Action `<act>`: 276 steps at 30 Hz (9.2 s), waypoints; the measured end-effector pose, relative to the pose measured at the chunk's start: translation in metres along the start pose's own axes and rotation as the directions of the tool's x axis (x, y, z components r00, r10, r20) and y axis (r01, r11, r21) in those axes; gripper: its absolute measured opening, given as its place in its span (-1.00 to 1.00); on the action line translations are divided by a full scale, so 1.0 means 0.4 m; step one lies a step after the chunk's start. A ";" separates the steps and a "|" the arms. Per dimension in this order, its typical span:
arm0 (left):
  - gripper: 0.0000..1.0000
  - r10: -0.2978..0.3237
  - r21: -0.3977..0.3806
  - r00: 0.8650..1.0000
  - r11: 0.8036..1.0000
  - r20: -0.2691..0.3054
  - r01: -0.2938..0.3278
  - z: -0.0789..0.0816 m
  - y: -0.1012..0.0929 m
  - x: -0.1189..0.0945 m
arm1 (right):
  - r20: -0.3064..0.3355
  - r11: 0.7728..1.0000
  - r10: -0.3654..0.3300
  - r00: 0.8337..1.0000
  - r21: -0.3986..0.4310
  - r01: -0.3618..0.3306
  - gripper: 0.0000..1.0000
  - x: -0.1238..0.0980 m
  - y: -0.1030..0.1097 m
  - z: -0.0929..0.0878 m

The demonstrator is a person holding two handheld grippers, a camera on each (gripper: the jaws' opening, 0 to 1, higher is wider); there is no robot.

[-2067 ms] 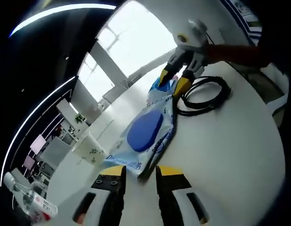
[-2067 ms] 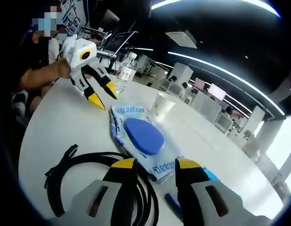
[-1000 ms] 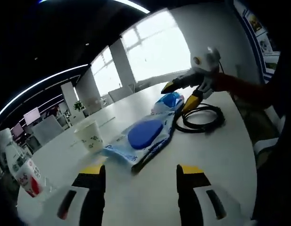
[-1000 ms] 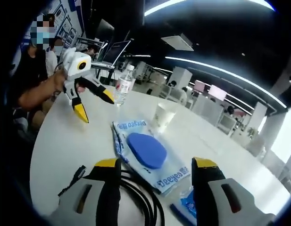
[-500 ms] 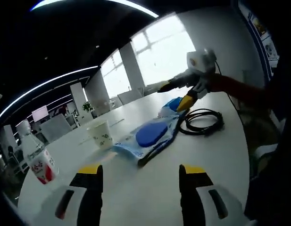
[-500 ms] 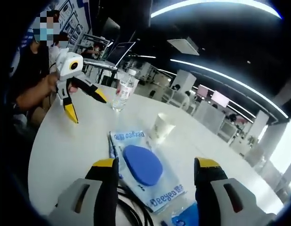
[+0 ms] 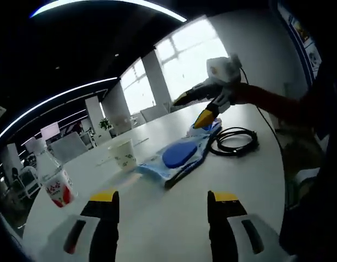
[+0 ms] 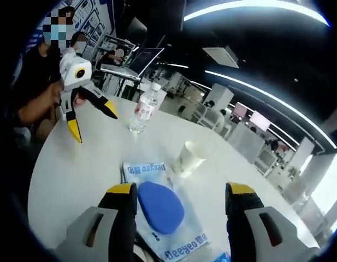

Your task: Arrange the tabletop items into an orderly group along one side of the table until the central work area is clear of visible clutter.

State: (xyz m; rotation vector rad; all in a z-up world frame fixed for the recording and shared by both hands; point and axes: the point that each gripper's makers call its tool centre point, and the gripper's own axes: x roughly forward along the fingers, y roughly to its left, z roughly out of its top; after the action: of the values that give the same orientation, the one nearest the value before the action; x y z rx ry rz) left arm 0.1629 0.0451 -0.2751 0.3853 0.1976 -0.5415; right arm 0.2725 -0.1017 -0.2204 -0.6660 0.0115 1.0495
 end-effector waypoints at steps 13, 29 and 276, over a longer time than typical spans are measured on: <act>0.29 0.025 -0.013 1.000 1.000 -0.013 -0.025 -0.018 0.021 -0.029 | 0.009 0.999 0.033 0.999 -0.043 -0.033 0.23 0.070 0.007 0.048; 0.29 0.042 -0.022 0.999 0.999 -0.013 -0.043 -0.030 0.025 -0.052 | 0.007 0.994 0.078 0.997 -0.075 -0.077 0.12 0.129 0.020 0.074; 0.47 0.156 -0.129 0.981 0.977 -0.114 -0.170 -0.137 0.020 -0.273 | 0.116 0.972 0.233 0.965 -0.057 -0.228 0.13 0.265 0.295 0.332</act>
State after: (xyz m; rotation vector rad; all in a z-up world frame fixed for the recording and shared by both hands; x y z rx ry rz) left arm 0.0709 0.1243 -0.2916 0.2914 0.2988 -0.3440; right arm 0.1930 0.0888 -0.2060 -0.6490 -0.0403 1.3174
